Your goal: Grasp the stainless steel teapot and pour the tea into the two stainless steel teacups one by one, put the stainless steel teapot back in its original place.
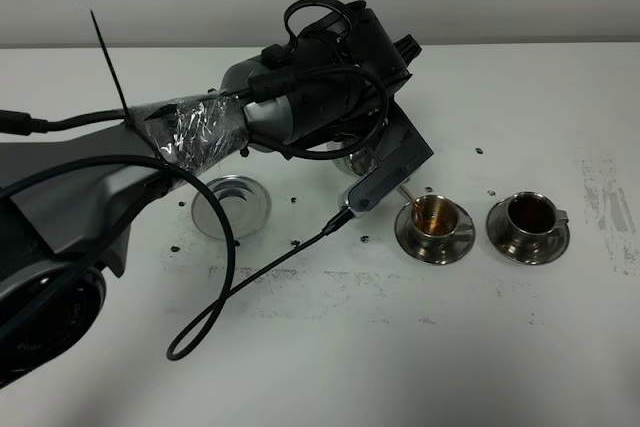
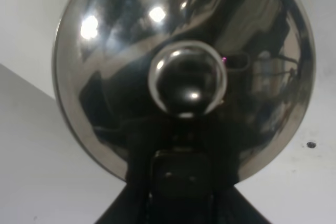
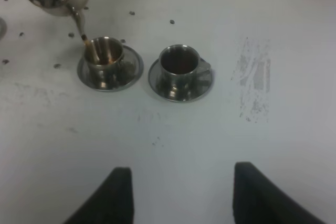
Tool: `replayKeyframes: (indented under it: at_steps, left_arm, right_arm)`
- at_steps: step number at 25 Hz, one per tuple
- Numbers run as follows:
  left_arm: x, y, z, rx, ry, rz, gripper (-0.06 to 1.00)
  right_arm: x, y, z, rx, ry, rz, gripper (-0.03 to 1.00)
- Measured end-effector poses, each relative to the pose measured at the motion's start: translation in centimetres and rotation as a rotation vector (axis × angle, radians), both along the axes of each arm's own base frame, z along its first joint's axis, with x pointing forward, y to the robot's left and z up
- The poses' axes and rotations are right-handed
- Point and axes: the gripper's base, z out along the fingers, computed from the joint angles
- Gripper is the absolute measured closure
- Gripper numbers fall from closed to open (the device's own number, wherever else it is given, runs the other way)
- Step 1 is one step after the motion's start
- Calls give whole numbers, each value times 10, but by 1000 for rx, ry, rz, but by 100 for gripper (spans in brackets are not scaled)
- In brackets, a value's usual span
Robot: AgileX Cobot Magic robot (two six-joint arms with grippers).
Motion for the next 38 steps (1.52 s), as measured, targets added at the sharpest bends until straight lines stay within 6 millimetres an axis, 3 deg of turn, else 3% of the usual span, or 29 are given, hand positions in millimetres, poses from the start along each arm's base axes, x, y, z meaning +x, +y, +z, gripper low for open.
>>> replayKeyframes:
  at_steps: [38]
  left_arm:
    - [-12, -21, 8, 70, -140, -122, 75]
  right_arm:
    - [0, 0, 0, 0, 0, 0, 54]
